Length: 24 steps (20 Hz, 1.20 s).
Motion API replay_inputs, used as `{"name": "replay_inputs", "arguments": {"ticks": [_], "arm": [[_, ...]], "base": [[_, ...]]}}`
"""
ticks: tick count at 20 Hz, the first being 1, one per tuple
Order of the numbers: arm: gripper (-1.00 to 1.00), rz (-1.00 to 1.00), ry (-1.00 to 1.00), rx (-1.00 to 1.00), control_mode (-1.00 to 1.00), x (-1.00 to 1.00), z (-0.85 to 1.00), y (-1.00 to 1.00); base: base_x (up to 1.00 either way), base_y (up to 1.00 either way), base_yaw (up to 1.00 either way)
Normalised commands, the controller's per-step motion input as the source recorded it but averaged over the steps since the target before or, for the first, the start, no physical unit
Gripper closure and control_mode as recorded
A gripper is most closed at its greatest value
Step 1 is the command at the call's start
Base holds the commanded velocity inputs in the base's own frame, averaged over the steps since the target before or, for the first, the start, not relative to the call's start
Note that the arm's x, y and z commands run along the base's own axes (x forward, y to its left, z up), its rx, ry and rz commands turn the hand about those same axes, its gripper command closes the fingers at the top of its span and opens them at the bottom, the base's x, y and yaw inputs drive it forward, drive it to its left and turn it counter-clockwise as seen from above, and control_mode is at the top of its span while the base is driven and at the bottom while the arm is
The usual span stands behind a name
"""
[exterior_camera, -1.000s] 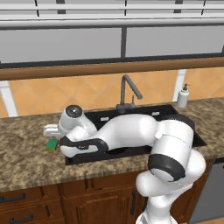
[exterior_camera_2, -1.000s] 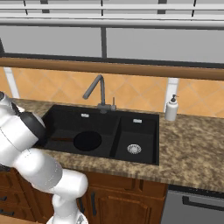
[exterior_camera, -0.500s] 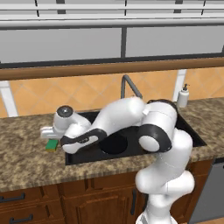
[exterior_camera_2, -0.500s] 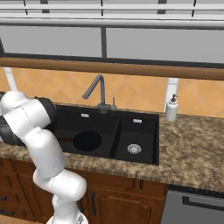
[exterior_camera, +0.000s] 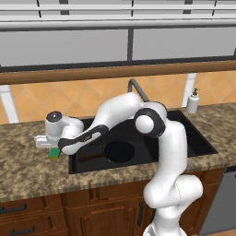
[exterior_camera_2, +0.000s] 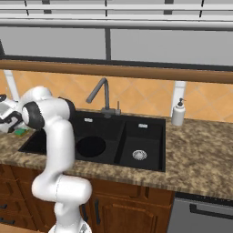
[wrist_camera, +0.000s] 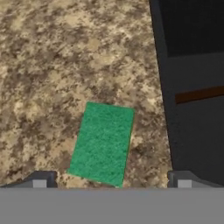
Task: Pick the pan and sponge and place them into the sink. Then turn on the water.
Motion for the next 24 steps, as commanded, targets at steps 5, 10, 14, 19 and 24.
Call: {"name": "replay_inputs", "arguments": {"ticks": [5, 10, 14, 19, 24], "arm": [[-1.00, -0.09, 0.02, -0.10, -1.00, 0.09, -0.22, 0.16], [-1.00, -0.06, 0.00, -0.06, -1.00, 0.00, -0.30, -0.11], [-1.00, -0.04, 0.01, -0.03, -1.00, 0.07, -0.25, -0.19], [-1.00, -0.02, 0.02, -0.01, -1.00, 0.17, -0.18, -0.38], [-1.00, 0.00, 0.00, 0.00, -1.00, 0.21, -0.14, -0.07]], "base": [[0.00, 0.00, 0.00], [0.00, 0.00, 0.00], [0.00, 0.00, 0.00], [0.00, 0.00, 0.00], [0.00, 0.00, 0.00]]}}
